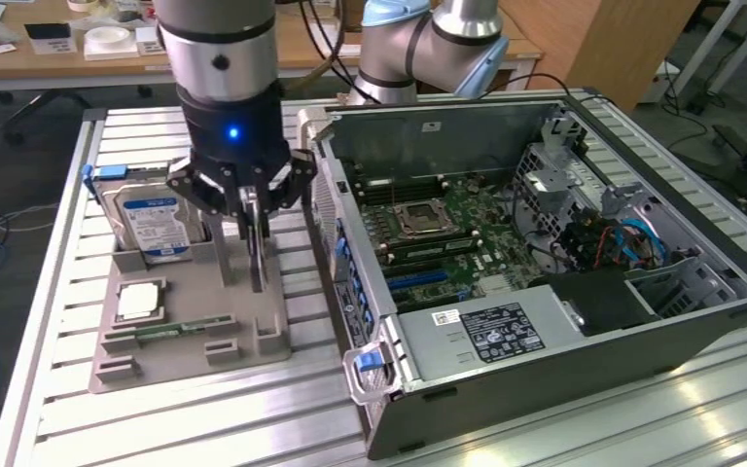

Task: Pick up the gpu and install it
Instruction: 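Pick up the gpu and move the gpu toward the slot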

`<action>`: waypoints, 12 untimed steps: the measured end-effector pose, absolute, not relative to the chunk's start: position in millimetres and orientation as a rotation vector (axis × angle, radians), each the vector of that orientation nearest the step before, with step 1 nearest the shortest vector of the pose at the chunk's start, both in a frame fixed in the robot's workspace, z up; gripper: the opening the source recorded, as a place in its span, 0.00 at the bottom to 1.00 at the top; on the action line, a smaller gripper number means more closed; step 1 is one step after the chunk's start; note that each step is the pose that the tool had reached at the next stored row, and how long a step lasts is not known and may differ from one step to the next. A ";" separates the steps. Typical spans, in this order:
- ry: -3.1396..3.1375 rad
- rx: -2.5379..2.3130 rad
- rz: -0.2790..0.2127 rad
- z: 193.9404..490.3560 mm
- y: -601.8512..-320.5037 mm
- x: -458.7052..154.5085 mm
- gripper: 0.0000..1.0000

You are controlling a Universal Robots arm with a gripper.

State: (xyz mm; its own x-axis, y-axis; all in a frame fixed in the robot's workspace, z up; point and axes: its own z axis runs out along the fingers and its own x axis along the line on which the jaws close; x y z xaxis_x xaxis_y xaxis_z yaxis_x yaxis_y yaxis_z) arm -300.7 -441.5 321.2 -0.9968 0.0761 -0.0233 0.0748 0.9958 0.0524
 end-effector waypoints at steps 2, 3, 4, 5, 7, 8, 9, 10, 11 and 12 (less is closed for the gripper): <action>3.113 0.118 0.080 330.5 -441.5 -300.7 0.27; 3.113 0.118 0.080 335.0 -441.5 -300.7 0.27; 3.113 0.118 0.080 339.5 -441.5 -300.7 0.27; 3.113 0.118 0.080 343.8 -441.5 -300.7 0.27; 3.113 0.118 0.080 353.0 -441.5 -300.7 0.27; 3.113 0.118 0.080 357.4 -441.5 -300.7 0.27; 3.113 0.118 0.080 362.4 -441.5 -300.7 0.27; 3.113 0.118 0.080 366.9 -441.5 -300.7 0.27; 3.113 0.118 0.080 371.0 -441.5 -300.7 0.27; 3.113 0.118 0.080 374.6 -441.5 -300.7 0.27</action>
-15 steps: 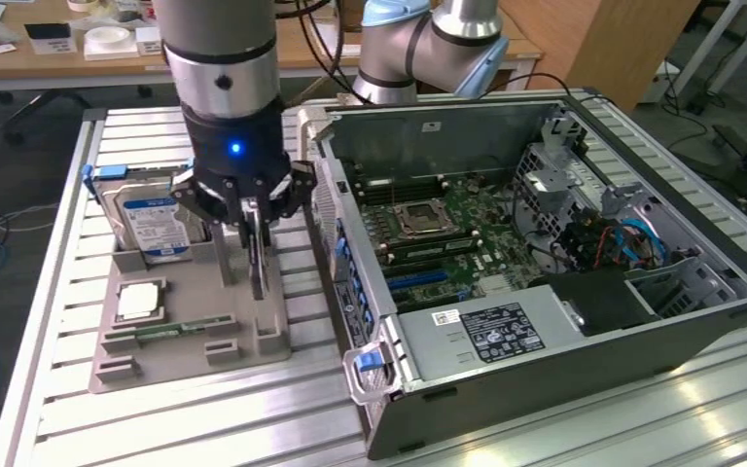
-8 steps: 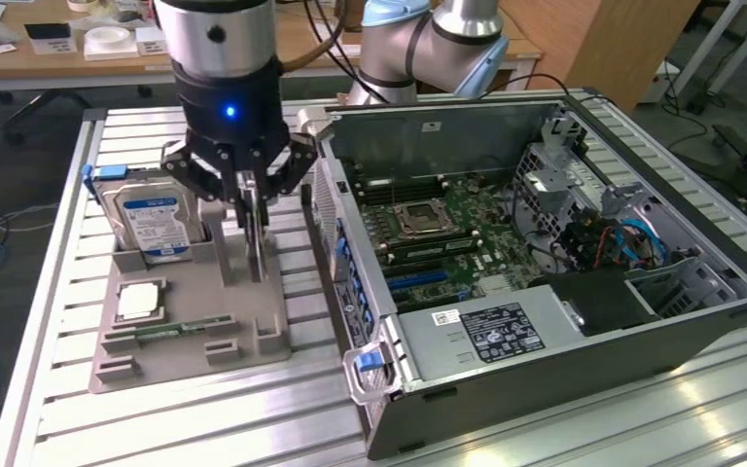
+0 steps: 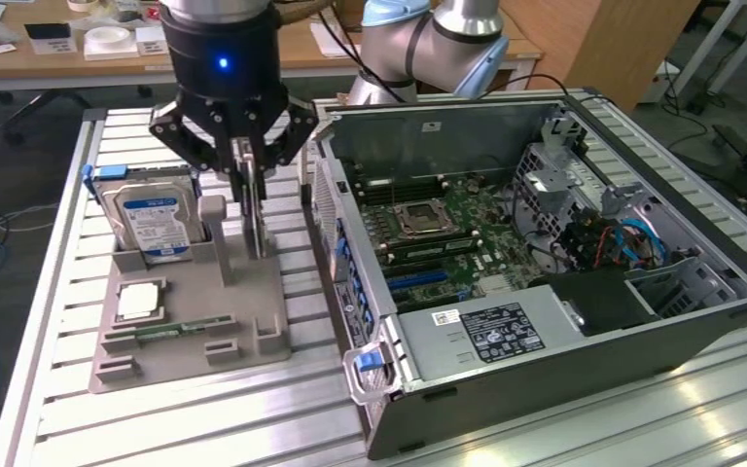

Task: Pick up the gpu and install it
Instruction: 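Pick up the gpu and move the gpu toward the slot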

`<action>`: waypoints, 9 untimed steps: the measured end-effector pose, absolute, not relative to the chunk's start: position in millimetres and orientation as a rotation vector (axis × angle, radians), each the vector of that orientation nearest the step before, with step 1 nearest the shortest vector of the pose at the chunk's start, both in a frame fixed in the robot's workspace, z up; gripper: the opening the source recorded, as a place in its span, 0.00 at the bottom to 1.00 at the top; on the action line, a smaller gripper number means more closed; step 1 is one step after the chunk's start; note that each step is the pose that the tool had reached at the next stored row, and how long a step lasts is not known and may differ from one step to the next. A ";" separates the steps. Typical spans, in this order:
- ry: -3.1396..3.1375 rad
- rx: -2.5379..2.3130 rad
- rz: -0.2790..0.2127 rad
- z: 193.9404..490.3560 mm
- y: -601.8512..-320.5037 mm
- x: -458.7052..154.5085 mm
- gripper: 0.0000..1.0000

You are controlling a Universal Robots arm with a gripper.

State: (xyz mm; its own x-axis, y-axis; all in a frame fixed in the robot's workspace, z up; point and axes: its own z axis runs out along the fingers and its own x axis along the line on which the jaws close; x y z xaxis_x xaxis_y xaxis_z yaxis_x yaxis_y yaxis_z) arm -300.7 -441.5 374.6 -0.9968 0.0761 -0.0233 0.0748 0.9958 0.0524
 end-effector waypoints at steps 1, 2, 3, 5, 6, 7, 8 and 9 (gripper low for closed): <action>3.113 0.118 0.080 377.6 -441.5 -300.7 0.27; 3.113 0.118 0.080 380.2 -441.5 -300.7 0.27; 3.113 0.118 0.080 382.6 -441.5 -300.7 0.27; 3.113 0.118 0.080 387.4 -441.5 -300.7 0.27; 3.113 0.118 0.080 389.7 -441.5 -300.7 0.27; 3.113 0.118 0.080 392.3 -441.5 -300.7 0.27; 3.113 0.118 0.080 395.0 -441.5 -300.7 0.27; 3.113 0.118 0.080 397.9 -441.5 -300.7 0.27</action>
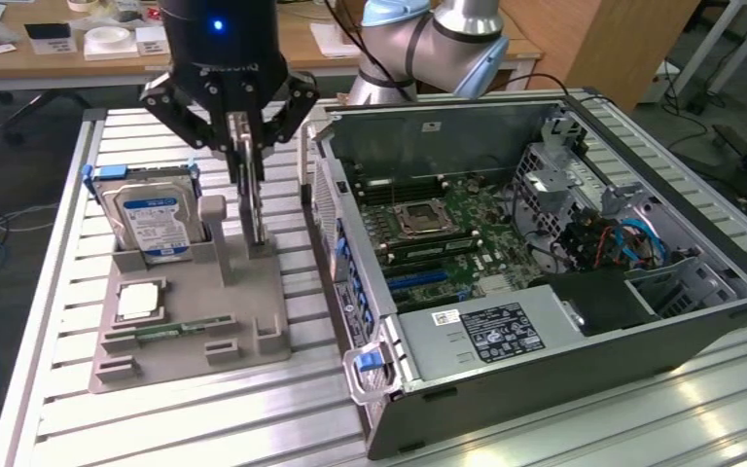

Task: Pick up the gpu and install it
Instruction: 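Pick up the gpu and move the gpu toward the slot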

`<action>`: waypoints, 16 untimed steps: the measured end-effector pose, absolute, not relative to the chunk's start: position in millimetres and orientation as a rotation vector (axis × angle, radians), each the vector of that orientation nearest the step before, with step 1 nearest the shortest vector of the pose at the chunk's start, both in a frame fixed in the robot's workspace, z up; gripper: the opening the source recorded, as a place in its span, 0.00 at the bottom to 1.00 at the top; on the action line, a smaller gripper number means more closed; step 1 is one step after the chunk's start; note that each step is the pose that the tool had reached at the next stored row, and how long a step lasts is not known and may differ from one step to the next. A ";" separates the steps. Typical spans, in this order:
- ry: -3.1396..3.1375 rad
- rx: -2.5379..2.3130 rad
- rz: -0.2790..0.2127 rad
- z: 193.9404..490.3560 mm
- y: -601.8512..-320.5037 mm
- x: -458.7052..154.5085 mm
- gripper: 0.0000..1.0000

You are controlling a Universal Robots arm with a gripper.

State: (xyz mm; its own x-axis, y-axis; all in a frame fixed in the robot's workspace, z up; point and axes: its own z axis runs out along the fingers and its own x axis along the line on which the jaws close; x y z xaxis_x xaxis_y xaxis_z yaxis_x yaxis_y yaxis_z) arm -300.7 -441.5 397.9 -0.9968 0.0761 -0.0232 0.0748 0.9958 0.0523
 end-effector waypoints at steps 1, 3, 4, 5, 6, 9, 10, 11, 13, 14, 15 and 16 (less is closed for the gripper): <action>3.113 0.118 0.080 400.5 -441.5 -300.7 0.27; 3.113 0.118 0.080 405.7 -441.5 -300.7 0.27; 3.113 0.118 0.080 407.8 -441.5 -300.7 0.27; 3.113 0.118 0.080 409.8 -441.5 -300.7 0.27; 3.113 0.118 0.080 411.5 -441.5 -300.7 0.27; 3.113 0.118 0.080 412.6 -441.5 -300.7 0.27; 3.113 0.118 0.080 412.7 -441.5 -300.7 0.27; 3.113 0.118 0.080 412.7 -441.5 -300.7 0.27; 3.113 0.118 0.080 412.8 -441.5 -300.6 0.27; 3.113 0.117 0.080 412.9 -441.5 -300.0 0.27; 3.113 0.117 0.080 412.9 -441.6 -299.2 0.27; 3.113 0.118 0.080 412.8 -441.5 -298.0 0.27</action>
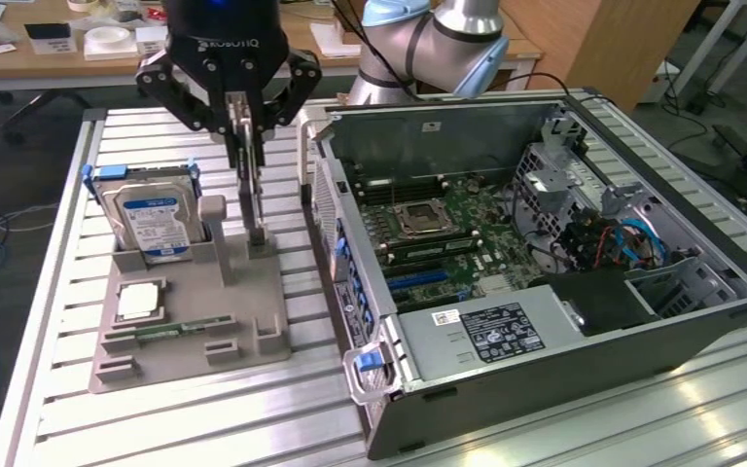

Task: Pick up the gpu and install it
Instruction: 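Pick up the gpu and move the gpu toward the slot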

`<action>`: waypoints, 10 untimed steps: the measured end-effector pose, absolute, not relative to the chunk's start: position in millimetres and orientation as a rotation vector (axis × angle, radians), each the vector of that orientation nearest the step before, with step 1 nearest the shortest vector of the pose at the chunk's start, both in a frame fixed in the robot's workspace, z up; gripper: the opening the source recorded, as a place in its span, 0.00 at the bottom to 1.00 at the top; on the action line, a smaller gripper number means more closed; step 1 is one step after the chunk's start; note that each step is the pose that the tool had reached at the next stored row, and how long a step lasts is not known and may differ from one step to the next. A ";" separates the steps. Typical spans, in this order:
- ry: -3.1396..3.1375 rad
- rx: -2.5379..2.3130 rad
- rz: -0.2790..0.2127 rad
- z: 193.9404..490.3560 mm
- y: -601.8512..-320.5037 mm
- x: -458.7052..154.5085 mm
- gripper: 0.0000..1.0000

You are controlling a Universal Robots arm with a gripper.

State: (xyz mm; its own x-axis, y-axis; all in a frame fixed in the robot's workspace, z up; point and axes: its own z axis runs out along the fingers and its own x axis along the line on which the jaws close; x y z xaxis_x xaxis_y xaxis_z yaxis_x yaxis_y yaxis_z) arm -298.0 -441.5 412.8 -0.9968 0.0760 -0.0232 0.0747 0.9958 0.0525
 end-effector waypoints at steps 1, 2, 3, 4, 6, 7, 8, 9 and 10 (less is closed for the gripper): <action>3.113 0.118 0.081 412.8 -441.5 -296.6 0.27; 3.113 0.118 0.082 413.0 -441.5 -295.3 0.27; 3.113 0.118 0.083 413.0 -441.5 -293.9 0.27; 3.113 0.118 0.084 413.1 -441.5 -292.2 0.27; 3.113 0.118 0.086 413.1 -441.5 -288.3 0.27; 3.113 0.118 0.087 413.1 -441.5 -286.2 0.27; 3.113 0.118 0.089 413.1 -441.5 -284.0 0.27; 3.113 0.118 0.092 413.1 -441.5 -281.9 0.27; 3.113 0.118 0.095 413.1 -441.5 -279.7 0.27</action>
